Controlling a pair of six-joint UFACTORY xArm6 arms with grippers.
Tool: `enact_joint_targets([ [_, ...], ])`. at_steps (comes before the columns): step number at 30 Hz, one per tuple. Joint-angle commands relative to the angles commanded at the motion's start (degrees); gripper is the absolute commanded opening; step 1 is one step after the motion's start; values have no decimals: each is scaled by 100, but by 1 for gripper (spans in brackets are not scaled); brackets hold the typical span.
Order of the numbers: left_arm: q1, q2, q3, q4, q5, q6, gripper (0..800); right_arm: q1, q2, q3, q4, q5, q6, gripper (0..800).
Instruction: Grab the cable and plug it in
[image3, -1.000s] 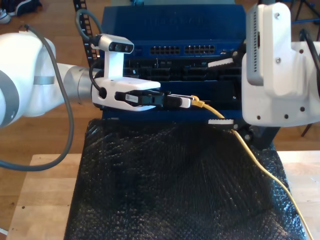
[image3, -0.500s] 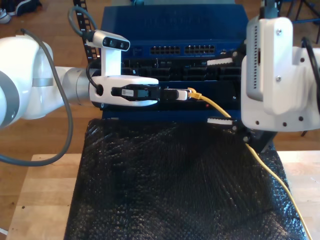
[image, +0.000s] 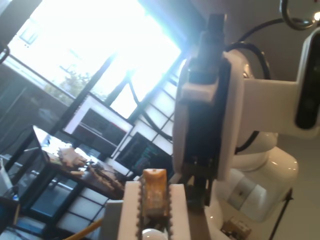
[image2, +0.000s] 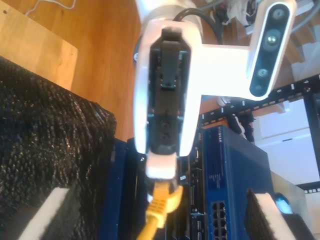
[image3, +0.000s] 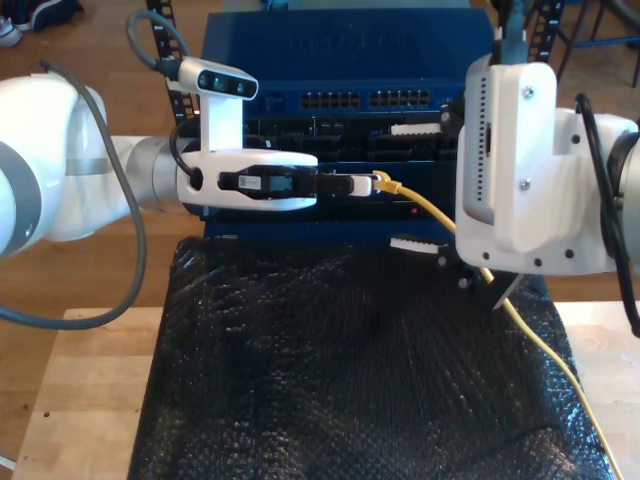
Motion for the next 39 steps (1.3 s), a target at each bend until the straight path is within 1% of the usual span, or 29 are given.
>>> enact_joint_targets([
  [7,-9,9,0,-44,97,0,7,0,-9,0,0,-62,0,728],
  [9,-9,26,0,-44,132,0,7,0,-18,0,0,-62,0,693],
  [11,-9,53,0,-44,185,-9,7,0,-26,0,0,-62,9,688],
  [12,-9,53,0,-44,202,-9,7,0,-26,0,0,-62,9,664],
  [15,-18,53,0,-44,220,-9,7,0,-35,-9,0,-70,9,656],
  [17,-18,53,0,-44,220,-9,7,9,-35,-9,0,-62,9,625],
  [19,-18,62,0,-44,220,-9,7,9,-35,-9,0,-70,9,614],
  [21,-18,62,0,-44,229,-9,7,9,-35,-9,0,-70,9,555],
  [24,-18,62,0,-44,273,-9,8,9,-35,-9,0,-70,26,538],
  [26,-18,79,9,-44,299,-9,9,9,-35,0,9,-70,26,504],
  [31,-18,97,9,-44,308,-9,9,9,-35,0,9,-70,26,465],
  [39,-18,105,35,-114,404,-158,14,18,-35,0,9,-62,26,447],
])
